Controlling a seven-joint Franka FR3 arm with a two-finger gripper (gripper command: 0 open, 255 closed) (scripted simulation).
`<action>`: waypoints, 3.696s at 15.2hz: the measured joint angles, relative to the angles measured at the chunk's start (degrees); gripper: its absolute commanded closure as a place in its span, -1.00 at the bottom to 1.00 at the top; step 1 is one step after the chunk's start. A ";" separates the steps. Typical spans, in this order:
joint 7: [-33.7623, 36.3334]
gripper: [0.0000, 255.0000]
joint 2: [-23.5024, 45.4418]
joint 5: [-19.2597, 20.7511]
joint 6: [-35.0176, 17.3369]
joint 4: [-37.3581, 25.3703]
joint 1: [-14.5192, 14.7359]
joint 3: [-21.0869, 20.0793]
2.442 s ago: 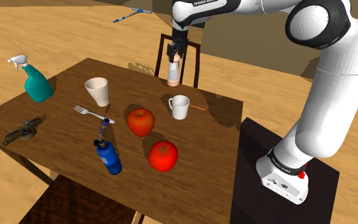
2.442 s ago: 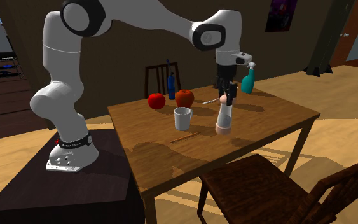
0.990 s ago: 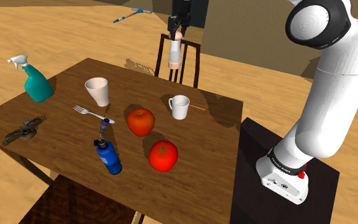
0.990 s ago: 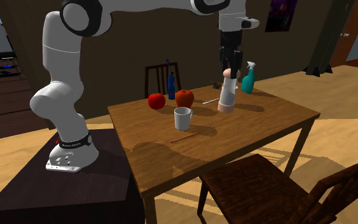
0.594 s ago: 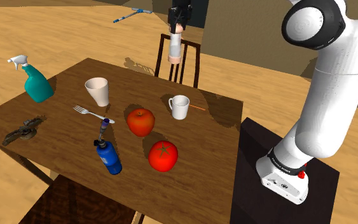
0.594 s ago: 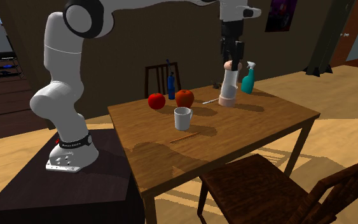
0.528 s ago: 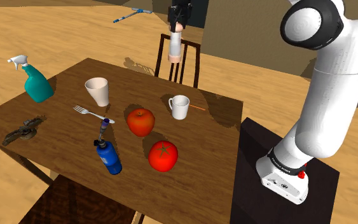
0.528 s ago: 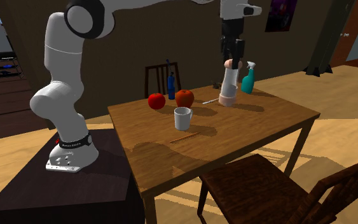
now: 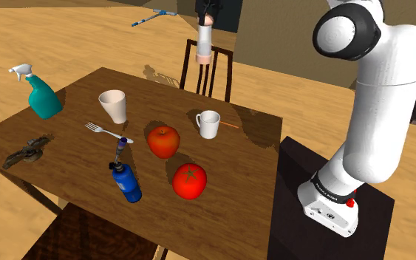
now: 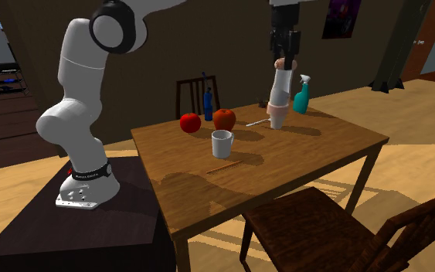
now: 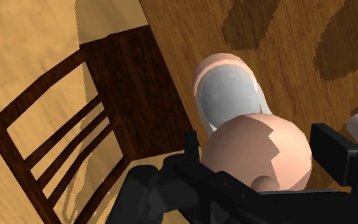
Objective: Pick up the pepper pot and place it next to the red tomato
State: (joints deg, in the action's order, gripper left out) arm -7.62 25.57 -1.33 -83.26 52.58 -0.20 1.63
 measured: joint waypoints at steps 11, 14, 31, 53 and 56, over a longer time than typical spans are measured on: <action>8.73 1.00 -13.55 1.70 -4.40 17.99 6.69 -2.59; 12.49 1.00 -16.69 2.21 -5.52 22.26 9.04 -4.03; 26.17 1.00 -26.08 2.96 -12.44 38.85 16.35 -10.14; 26.48 1.00 -26.99 2.93 -29.64 56.94 16.27 -10.05; 26.67 1.00 -26.80 2.99 -31.81 58.94 16.32 -10.11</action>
State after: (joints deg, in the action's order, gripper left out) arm 19.04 -1.22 1.66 -115.07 111.52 16.12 -8.47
